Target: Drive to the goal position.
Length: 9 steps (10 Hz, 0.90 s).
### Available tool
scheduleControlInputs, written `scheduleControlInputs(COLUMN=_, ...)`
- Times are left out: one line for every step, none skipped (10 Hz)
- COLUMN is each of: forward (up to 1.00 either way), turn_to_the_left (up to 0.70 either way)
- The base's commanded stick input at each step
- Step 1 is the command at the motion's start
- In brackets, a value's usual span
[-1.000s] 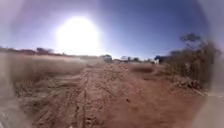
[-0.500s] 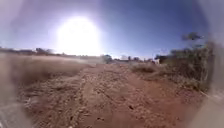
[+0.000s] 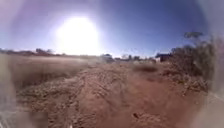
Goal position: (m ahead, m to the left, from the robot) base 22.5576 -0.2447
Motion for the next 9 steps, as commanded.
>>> scheduleControlInputs(forward=0.5, turn_to_the_left=0.0)
scheduleControlInputs(forward=0.5, turn_to_the_left=0.0)
scheduleControlInputs(forward=0.5, turn_to_the_left=0.0)
scheduleControlInputs(forward=0.5, turn_to_the_left=0.0)
scheduleControlInputs(forward=0.5, turn_to_the_left=0.0)
scheduleControlInputs(forward=0.5, turn_to_the_left=0.0)
scheduleControlInputs(forward=0.5, turn_to_the_left=0.0)
scheduleControlInputs(forward=0.5, turn_to_the_left=0.0)
scheduleControlInputs(forward=0.5, turn_to_the_left=0.0)
